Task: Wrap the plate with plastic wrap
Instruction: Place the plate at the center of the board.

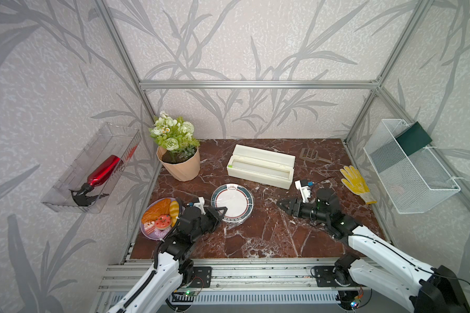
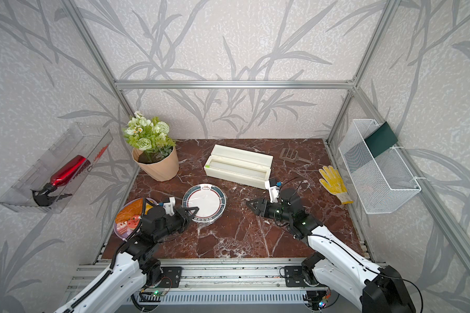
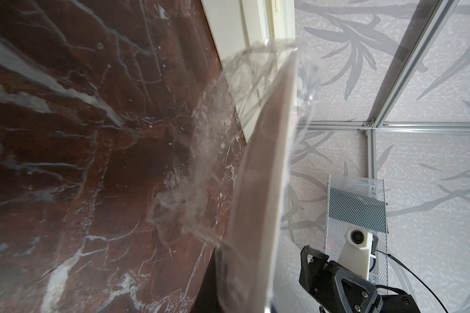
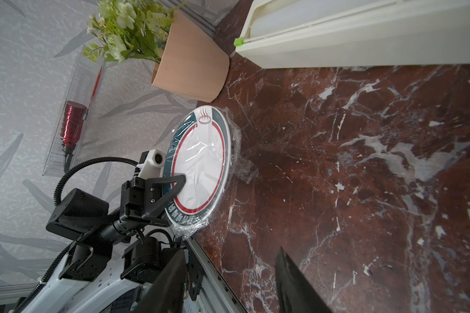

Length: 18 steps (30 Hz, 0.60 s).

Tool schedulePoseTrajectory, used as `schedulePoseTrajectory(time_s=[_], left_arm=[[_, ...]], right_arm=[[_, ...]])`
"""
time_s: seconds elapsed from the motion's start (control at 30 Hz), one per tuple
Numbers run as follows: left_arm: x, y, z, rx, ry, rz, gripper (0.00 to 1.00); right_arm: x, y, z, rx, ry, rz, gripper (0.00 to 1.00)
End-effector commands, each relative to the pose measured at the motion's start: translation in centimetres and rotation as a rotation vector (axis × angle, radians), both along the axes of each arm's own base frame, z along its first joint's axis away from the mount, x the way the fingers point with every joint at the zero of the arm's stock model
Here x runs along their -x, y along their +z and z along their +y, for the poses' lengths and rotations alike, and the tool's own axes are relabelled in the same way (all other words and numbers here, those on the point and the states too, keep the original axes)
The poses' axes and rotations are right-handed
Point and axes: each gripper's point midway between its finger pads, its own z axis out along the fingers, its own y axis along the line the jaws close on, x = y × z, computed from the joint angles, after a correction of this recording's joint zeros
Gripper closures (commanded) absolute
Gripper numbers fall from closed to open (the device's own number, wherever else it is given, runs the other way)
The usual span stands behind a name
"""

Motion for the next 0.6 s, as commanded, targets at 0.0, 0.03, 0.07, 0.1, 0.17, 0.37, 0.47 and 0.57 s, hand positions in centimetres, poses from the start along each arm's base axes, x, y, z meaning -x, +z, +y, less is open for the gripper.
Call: schedulePoseTrajectory(time_s=[0.0, 0.03, 0.07, 0.1, 0.17, 0.37, 0.47, 0.57], left_arm=[[0.5, -0.8, 2.0, -0.028, 0.085, 0.049, 0.94], [0.6, -0.9, 2.5, -0.023, 0.106, 0.047, 0.94], [0.6, -1.7, 3.0, -0.018, 0.131, 0.070, 0.94], [0.5, -2.7, 3.3, -0.008, 0.152, 0.090, 0.94], [0.0, -3.7, 3.8, -0.005, 0.189, 0.094, 0.94], [-2.4, -4.7, 5.0, -0.072, 0.236, 0.082, 0.94], [-3.4, -4.9, 5.2, -0.092, 0.238, 0.076, 0.94], [-3.4, -5.6, 5.4, -0.109, 0.241, 0.082, 0.95]], right_arm=[[0.1, 0.4, 0.0, 0.029, 0.023, -0.016, 0.47], [0.1, 0.3, 0.0, 0.032, 0.024, -0.015, 0.47], [0.1, 0.3, 0.0, 0.034, 0.027, -0.017, 0.47], [0.1, 0.2, 0.0, 0.035, 0.029, -0.017, 0.47], [0.2, 0.1, 0.1, 0.036, 0.033, -0.019, 0.47], [0.5, 0.2, 0.1, 0.036, 0.057, -0.046, 0.47], [0.7, 0.4, 0.1, 0.042, 0.065, -0.063, 0.47], [0.8, 0.6, 0.0, 0.045, 0.070, -0.078, 0.46]])
